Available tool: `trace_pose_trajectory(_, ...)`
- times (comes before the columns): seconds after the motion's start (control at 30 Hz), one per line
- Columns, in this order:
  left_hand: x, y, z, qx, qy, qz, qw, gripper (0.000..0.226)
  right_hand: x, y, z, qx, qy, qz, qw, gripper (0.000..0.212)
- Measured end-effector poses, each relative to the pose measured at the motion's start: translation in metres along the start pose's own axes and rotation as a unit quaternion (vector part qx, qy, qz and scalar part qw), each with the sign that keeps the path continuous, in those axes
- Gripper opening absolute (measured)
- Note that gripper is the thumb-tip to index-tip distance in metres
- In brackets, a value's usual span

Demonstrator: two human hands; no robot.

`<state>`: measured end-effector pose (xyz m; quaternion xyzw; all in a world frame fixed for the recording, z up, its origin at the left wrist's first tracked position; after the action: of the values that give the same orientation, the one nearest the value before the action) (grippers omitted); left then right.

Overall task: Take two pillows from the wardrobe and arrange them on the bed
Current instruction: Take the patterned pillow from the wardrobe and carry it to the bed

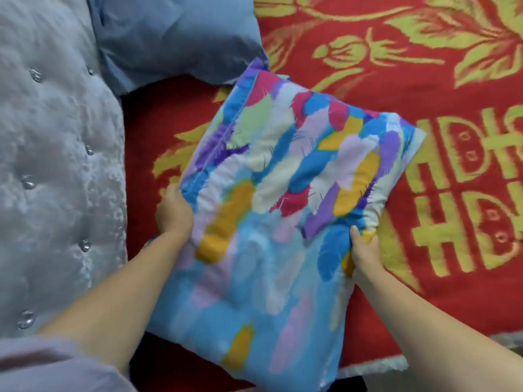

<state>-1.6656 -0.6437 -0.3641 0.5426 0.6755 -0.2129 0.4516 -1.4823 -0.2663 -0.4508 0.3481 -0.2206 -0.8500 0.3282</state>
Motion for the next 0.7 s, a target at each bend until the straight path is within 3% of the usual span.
trace_pose_trajectory(0.1, -0.037, 0.020, 0.006, 0.003, 0.076, -0.076, 0.994, 0.027, 0.013, 0.010, 0.026, -0.032, -0.027, 0.004, 0.999, 0.025)
trace_pose_trajectory(0.2, -0.077, 0.027, 0.034, -0.013, 0.135, -0.155, 0.979, 0.026, 0.050, 0.016, 0.069, -0.089, -0.015, 0.057, 0.994, 0.013)
trace_pose_trajectory(0.33, -0.105, 0.008, 0.068, -0.066, 0.132, -0.215, 0.965, 0.029, 0.112, 0.007, 0.136, -0.168, 0.037, 0.105, 0.979, 0.031)
trace_pose_trajectory(0.4, -0.095, -0.017, 0.080, -0.102, 0.119, -0.167, 0.973, 0.029, 0.143, 0.001, 0.162, -0.180, 0.066, 0.150, 0.970, 0.028)
trace_pose_trajectory(0.53, -0.045, -0.040, 0.099, -0.152, 0.088, 0.009, 0.984, 0.042, 0.168, 0.003, 0.163, -0.188, 0.185, 0.208, 0.942, 0.046)
trace_pose_trajectory(0.63, -0.028, -0.018, 0.122, -0.205, 0.067, 0.010, 0.976, 0.048, 0.149, 0.011, 0.120, -0.166, 0.263, 0.215, 0.926, 0.044)
trace_pose_trajectory(0.7, -0.028, -0.002, 0.132, -0.249, 0.044, 0.012, 0.967, 0.053, 0.129, 0.021, 0.076, -0.073, 0.262, 0.235, 0.933, 0.047)
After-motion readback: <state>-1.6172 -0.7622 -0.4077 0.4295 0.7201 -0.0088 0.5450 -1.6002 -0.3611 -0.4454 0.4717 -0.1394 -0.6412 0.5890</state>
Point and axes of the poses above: each hand's wrist, its own y-axis away from the middle knuckle, its own x-axis out of the palm, z = x × y, the point moved 6 cm from there along -y, towards the middle knuckle, and after that the axes turned 6 degrees about y, right-handed, at the moved point
